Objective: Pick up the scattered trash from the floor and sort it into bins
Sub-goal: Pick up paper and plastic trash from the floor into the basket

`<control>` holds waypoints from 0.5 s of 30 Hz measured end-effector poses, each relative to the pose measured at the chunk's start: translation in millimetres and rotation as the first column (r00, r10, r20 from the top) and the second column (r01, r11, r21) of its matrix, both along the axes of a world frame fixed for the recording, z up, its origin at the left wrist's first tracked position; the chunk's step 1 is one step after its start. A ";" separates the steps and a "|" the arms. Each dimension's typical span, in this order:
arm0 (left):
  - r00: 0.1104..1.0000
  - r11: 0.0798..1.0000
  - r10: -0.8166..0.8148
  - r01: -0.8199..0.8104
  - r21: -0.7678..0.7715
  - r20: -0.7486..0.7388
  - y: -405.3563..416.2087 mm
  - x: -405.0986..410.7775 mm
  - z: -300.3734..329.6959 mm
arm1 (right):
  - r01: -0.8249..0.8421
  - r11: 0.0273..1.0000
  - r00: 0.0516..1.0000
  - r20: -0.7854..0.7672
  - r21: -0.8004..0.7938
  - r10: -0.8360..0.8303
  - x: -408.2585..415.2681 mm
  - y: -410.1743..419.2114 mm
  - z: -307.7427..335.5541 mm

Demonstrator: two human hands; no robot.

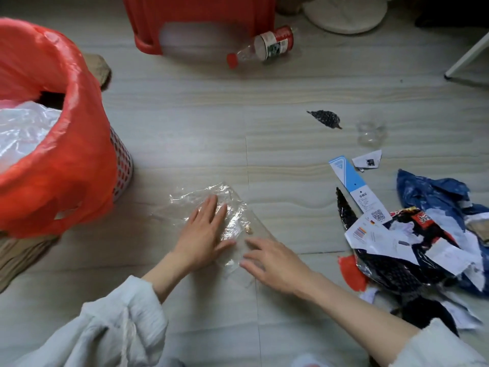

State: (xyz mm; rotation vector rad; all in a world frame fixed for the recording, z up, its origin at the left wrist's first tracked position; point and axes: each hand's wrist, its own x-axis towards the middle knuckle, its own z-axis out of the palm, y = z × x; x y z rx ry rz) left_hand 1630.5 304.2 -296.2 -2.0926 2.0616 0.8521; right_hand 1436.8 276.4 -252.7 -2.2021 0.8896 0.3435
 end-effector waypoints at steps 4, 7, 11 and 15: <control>0.999 0.999 0.034 -0.034 0.018 0.010 23.7 -12.1 2.9 | 0.481 0.876 0.876 0.043 -0.021 -0.480 -7.9 1.8 -7.9; 0.998 0.998 0.058 -0.057 0.034 -0.034 38.5 -19.0 5.5 | 0.651 0.739 0.757 -0.090 0.173 -0.647 3.9 -9.8 -9.8; 0.997 0.998 0.035 -0.031 0.057 -0.065 51.2 -23.4 7.4 | 0.701 0.626 0.700 -0.158 0.342 -0.697 29.5 -12.5 -10.4; 0.996 0.998 0.017 -0.011 0.065 -0.088 56.7 -22.6 7.6 | 0.678 0.592 0.709 -0.177 0.436 -0.682 30.1 -7.2 -6.2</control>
